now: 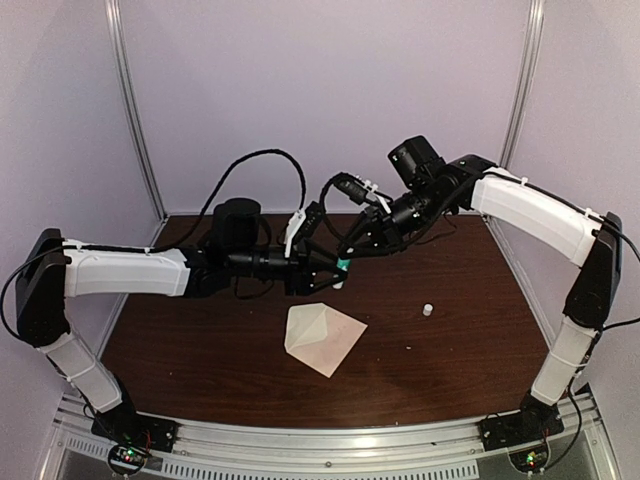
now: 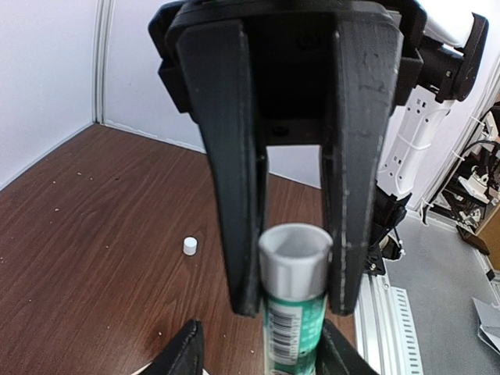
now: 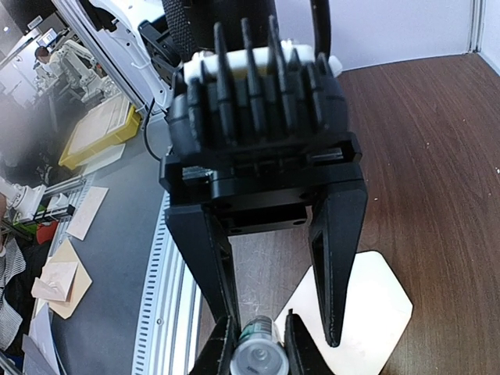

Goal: Place the letter into the envelope and seal it
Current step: Pass from the left arm to the right, then pass from the right arm to the left

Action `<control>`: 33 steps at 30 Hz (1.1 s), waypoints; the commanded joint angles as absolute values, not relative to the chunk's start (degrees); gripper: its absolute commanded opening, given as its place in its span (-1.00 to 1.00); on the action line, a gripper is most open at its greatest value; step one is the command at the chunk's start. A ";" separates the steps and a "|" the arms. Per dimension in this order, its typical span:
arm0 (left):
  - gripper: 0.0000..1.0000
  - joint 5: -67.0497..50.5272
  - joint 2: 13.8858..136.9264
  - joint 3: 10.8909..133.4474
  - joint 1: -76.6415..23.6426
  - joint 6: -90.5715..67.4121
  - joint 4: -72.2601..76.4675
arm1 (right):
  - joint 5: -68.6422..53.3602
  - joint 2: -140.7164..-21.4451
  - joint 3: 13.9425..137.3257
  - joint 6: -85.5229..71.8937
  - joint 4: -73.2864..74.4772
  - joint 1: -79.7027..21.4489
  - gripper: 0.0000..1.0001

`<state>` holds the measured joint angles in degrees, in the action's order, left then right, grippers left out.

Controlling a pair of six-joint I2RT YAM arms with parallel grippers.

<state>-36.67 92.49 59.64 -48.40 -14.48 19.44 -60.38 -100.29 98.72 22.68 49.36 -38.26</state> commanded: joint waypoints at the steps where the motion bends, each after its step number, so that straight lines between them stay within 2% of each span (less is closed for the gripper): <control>1: -0.05 -38.78 91.85 59.41 -47.97 -13.62 22.31 | -61.96 -100.64 100.63 21.48 47.68 -38.32 -0.78; 4: -0.09 -39.41 91.96 59.41 -47.99 -13.45 22.52 | -61.66 -100.57 100.70 21.20 47.27 -38.23 -0.78; 8: -0.29 -39.81 91.95 59.52 -47.99 -13.50 22.61 | -61.81 -100.88 100.99 21.01 47.20 -38.31 -0.78; 11: -0.52 -40.16 92.19 59.57 -47.99 -13.34 22.54 | -61.52 -101.15 100.83 21.06 47.11 -38.29 -0.76; 14: -0.68 -40.20 92.32 59.68 -47.99 -13.25 22.35 | -60.82 -101.16 100.81 20.98 47.05 -38.29 -0.68; 15: -0.71 -40.02 92.22 59.74 -47.98 -13.18 22.22 | -60.26 -101.02 100.85 21.04 47.22 -38.27 -0.62; 18: -0.74 -38.85 91.58 59.85 -47.98 -12.09 20.87 | -57.34 -100.92 101.06 22.27 49.28 -38.32 -0.19; 21: -0.76 -37.74 91.15 60.32 -47.99 -10.55 18.98 | -55.07 -100.88 100.80 23.95 51.30 -38.30 -0.04; 27: -0.78 -38.31 91.39 60.63 -47.99 -10.35 18.67 | -55.08 -100.54 99.58 23.90 50.99 -38.75 -0.04; 33: -0.79 -38.63 91.63 60.73 -47.99 -10.30 18.55 | -55.02 -101.50 99.98 24.32 51.74 -39.15 -0.14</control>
<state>-38.37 92.49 59.64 -48.31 -11.38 17.78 -56.03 -100.53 99.29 23.75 50.68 -38.52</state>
